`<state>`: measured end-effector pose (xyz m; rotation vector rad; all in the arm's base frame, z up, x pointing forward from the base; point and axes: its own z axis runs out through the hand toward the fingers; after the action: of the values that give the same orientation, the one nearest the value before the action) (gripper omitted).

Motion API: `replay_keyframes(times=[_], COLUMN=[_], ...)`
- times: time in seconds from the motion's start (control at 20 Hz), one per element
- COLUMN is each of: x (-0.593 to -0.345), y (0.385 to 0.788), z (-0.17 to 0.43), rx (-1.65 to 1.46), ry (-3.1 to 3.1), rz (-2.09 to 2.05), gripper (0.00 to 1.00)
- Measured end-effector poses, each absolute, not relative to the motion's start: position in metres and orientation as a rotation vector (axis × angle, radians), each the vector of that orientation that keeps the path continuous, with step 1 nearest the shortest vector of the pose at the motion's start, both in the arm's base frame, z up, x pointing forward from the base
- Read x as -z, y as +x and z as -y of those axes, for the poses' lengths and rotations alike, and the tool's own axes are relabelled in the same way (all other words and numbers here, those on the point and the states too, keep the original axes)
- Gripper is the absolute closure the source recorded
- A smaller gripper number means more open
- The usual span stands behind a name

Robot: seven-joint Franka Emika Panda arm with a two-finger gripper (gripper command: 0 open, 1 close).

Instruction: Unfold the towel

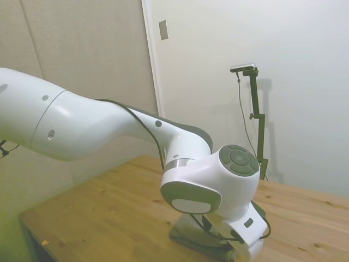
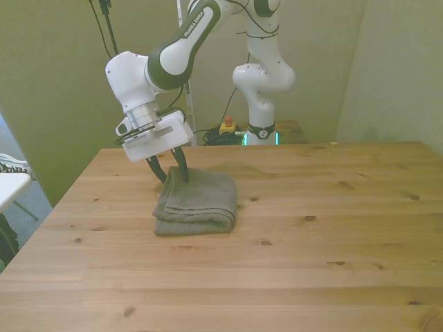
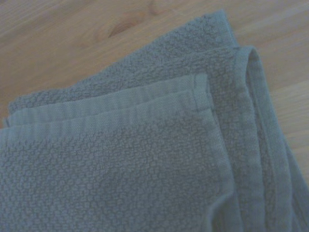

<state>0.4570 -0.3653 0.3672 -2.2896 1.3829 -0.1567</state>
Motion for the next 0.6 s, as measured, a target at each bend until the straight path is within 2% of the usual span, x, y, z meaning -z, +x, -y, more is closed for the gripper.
replay_keyframes(times=[0.45,0.6], x=[-0.3671,-0.3752], y=[0.4549,0.4563], z=[0.3681,0.3648], rx=[0.161,0.173], ry=[-2.287,-2.288], rz=[-1.385,-1.369], gripper=[1.00,1.00])
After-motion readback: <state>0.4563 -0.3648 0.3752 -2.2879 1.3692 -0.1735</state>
